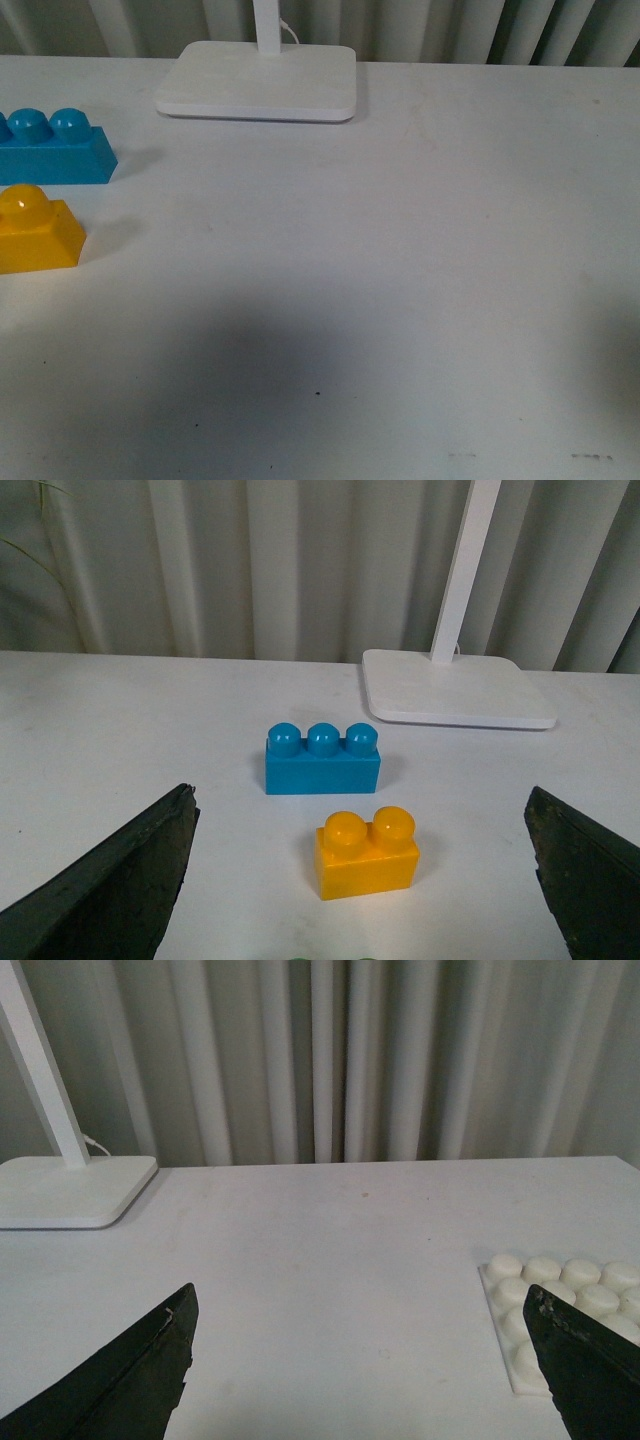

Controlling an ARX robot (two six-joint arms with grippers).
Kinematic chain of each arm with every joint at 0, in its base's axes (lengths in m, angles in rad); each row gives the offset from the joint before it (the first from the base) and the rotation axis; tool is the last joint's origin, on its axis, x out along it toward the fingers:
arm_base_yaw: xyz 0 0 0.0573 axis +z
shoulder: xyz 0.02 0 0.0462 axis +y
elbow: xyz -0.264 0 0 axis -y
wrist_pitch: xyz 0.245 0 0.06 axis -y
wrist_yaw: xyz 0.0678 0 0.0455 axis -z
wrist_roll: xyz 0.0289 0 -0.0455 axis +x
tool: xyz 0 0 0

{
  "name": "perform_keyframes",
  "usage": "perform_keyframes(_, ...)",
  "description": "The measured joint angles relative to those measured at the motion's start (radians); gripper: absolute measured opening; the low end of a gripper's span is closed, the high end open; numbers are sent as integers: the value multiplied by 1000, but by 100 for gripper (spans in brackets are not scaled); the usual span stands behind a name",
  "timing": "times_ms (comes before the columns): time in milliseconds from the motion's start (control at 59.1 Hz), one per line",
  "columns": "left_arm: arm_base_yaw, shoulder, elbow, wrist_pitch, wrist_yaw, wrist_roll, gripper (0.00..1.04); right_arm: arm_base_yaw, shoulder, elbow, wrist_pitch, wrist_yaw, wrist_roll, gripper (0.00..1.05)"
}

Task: Insert yellow block into base center

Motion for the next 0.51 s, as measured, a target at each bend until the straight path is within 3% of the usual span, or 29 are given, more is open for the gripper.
perform_keyframes(508, 0, 0, 0, 0, 0, 0, 98, 0, 0, 0, 0, 0, 0, 96)
